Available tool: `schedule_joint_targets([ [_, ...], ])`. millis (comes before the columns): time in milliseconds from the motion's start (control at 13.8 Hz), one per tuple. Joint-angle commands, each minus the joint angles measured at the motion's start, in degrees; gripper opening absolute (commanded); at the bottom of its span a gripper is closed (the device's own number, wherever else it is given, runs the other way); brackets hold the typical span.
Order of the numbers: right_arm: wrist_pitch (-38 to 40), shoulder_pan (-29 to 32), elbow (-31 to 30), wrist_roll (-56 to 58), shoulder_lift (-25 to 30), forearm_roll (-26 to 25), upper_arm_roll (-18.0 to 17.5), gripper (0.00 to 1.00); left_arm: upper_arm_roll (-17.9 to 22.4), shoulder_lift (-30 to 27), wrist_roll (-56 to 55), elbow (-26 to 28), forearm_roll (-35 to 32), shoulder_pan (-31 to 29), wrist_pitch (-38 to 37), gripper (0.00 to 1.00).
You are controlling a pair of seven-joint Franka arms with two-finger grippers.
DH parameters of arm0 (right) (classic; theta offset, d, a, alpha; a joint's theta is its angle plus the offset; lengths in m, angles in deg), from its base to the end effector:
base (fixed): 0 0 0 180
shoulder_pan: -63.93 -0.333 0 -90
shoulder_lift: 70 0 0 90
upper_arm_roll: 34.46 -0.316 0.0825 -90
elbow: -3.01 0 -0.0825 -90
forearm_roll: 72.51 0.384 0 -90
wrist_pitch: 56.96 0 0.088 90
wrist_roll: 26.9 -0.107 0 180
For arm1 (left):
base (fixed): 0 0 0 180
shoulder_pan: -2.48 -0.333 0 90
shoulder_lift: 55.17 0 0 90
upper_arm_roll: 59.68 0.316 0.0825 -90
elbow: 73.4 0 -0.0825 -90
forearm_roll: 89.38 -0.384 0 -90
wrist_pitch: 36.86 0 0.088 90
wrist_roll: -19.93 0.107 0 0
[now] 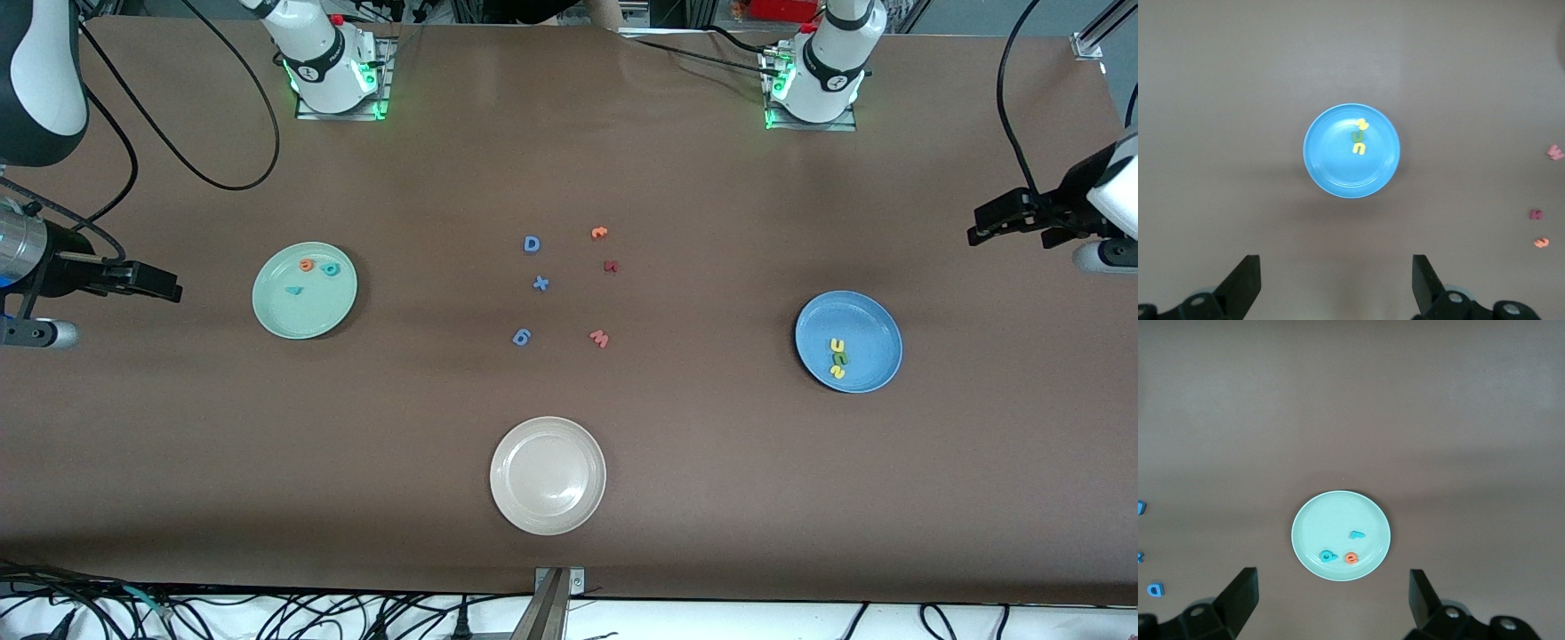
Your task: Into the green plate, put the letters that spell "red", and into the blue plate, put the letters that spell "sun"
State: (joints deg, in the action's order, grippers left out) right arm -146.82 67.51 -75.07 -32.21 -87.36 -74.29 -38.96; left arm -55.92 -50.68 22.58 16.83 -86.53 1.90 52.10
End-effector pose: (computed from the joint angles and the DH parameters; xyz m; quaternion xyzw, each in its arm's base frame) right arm 0.6402 -0.0002 0.5411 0.9981 -0.0388 -0.0480 0.0064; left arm 0.5721 0.0366 0.5771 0.9984 0.0156 -0.0487 0.0253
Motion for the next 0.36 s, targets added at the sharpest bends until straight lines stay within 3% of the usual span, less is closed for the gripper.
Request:
schedule_joint_targets([
  [0, -0.8, 1.0, -1.3, -0.2, 1.1, -0.9, -1.0, 1.0, -0.3, 2.2, 0.5, -0.6, 1.6, -2.2, 0.5, 1.0],
  [290, -1.4, 1.2, -1.2, -0.3, 0.8, -0.4, -0.9, 1.0, -0.7, 3.0, 0.4, -4.9, 1.3, -1.7, 0.5, 1.0],
])
